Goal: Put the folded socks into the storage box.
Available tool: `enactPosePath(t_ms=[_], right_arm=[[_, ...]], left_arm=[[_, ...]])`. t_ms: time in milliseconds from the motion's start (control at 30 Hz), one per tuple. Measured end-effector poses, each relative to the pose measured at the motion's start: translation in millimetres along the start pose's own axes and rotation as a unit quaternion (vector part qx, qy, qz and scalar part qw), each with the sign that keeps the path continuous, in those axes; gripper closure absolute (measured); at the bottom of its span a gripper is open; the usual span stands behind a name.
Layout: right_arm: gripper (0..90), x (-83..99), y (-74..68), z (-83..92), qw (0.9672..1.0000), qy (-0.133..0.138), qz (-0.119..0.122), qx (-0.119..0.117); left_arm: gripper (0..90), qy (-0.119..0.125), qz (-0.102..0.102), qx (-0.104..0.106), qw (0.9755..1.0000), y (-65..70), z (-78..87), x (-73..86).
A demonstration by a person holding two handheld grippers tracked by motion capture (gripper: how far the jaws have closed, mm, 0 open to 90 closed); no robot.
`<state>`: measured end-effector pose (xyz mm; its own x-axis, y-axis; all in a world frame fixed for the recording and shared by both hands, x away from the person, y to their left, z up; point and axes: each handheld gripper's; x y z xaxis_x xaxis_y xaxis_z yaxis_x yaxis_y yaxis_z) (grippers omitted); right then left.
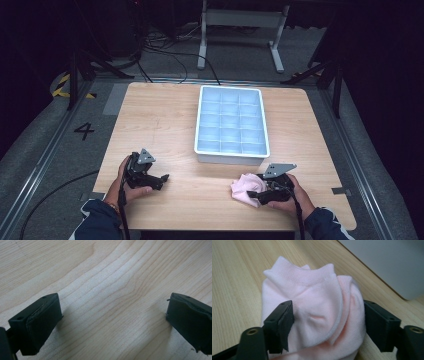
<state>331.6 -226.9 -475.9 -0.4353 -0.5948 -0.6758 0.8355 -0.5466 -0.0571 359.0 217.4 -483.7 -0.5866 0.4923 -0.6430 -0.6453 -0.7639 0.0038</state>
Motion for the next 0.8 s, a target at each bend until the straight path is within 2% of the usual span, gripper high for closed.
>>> enactPosePath(t_ms=[67, 200, 267, 300, 400, 533, 667, 800], right_arm=[[39.8, -0.3, -1.5, 0.9, 1.0, -0.001, 0.003, -0.008], [46.7, -0.7, -3.0, 1.6, 0.9999, -0.002, 0.006, -0.015], [55.1, -1.2, -4.9, 2.2, 0.9998, -0.003, 0.007, -0.021], [55.1, -1.2, -4.9, 2.2, 0.9998, -0.003, 0.007, -0.021], [63.4, -0.9, -5.0, 2.7, 0.9993, -0.002, 0.009, -0.036], [68.9, -0.3, -5.0, 2.9, 0.9991, 0.001, 0.01, -0.042], [72.3, -0.1, -7.7, 4.5, 0.9991, 0.005, 0.023, -0.034], [74.6, 0.6, -5.8, 7.0, 0.9991, 0.01, 0.023, -0.036]], left_arm=[[0.4, 0.001, -0.001, 0.0, 1.0, -0.1, -0.1, 0.0], [0.4, 0.0, 0.003, 0.001, 1.0, 0.3, -0.2, 0.1], [0.4, 0.0, 0.0, 0.0, 1.0, 0.0, 0.0, 0.0], [0.4, 0.001, 0.0, 0.001, 1.0, -0.1, -0.2, 0.1], [0.3, 0.0, -0.001, 0.0, 1.0, -0.1, -0.1, 0.0], [0.4, 0.0, 0.0, -0.001, 1.0, 0.0, 0.1, 0.0], [0.4, 0.0, 0.0, 0.0, 1.0, -0.1, -0.1, -0.1], [0.4, 0.0, 0.0, -0.001, 1.0, 0.0, 0.1, 0.0]])
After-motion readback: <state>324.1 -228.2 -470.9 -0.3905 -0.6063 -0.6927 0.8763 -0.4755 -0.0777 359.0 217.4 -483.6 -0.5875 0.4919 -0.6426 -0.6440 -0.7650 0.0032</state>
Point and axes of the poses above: each handheld gripper's, and its own axes: z roughly backward along the jaws, x roughly out of its underside, y roughly to its right, and after that the axes turned 1 degree about -y, right-handed
